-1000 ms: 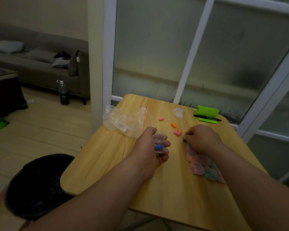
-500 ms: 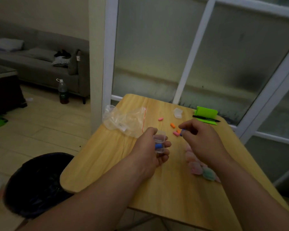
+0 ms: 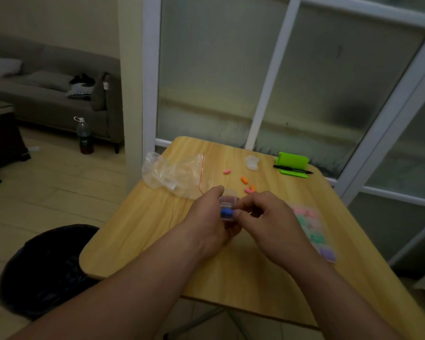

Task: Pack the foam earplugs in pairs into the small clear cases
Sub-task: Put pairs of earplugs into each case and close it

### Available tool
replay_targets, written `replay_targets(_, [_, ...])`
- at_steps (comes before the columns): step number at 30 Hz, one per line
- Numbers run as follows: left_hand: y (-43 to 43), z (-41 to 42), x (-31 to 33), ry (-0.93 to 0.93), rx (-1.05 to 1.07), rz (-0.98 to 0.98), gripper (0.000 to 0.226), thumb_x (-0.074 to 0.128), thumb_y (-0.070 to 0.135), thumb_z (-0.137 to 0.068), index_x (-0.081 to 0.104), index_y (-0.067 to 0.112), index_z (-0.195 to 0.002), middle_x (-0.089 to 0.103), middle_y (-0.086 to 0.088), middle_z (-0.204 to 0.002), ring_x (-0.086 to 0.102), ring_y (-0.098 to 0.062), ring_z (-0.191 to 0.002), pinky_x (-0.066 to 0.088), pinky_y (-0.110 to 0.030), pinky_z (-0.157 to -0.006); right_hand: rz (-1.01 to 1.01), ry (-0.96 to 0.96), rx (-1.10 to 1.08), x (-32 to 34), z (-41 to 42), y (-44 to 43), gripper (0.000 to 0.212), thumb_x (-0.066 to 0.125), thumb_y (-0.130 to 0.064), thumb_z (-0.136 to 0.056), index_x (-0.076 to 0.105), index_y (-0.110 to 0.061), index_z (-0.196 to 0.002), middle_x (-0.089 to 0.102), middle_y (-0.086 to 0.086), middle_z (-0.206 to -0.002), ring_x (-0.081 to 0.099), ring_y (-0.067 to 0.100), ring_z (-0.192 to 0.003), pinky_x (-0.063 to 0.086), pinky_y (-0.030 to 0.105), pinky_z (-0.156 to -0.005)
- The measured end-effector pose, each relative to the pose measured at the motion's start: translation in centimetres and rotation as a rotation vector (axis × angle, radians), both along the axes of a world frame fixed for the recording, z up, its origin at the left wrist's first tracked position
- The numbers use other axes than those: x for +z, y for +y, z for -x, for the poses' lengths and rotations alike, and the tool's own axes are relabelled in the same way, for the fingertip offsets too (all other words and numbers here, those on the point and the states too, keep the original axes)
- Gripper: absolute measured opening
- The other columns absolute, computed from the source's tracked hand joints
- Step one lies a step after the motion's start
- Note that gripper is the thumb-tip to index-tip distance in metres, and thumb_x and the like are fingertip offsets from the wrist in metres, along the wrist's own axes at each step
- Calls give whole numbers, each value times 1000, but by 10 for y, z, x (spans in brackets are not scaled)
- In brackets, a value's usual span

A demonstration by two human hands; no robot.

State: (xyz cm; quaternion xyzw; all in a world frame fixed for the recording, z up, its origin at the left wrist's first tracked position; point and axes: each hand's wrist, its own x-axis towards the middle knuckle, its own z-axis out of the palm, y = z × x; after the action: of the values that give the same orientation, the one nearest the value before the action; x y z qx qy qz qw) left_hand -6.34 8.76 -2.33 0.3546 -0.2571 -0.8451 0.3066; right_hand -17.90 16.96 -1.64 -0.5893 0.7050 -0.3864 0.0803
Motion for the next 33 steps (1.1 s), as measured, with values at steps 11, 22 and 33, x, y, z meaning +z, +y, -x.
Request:
replay_targets(11, [-6,3,-3,33,-32,13,53,44,43,-108,59,0,-137,72,-18,-106,73,-24,-86,60,-38,-75,4,46,4,-8,0,-9,16,76,-22,-91,73,-33,-101,61,-15,-92,56,-4,-88,42,15,-79])
replay_targets(22, [-2,1,-2,-60,-63,77,59,44,54,-105,61,6,-133,65,-13,-98,59,-19,-70,51,-31,-59,8,-67,-59,-11,13,-12,32,59,-30,-104,66,-32,-135,64,-13,-122,58,-4,-108,47,17,-83])
replay_targets(33, [-9,-5,-2,0,-86,105,56,46,38,-105,56,-7,-136,65,-22,-100,58,-24,-67,51,-35,-67,-43,172,98,-14,-1,-1,25,74,-36,-94,60,-42,-114,64,-23,-112,56,-6,-106,45,15,-81])
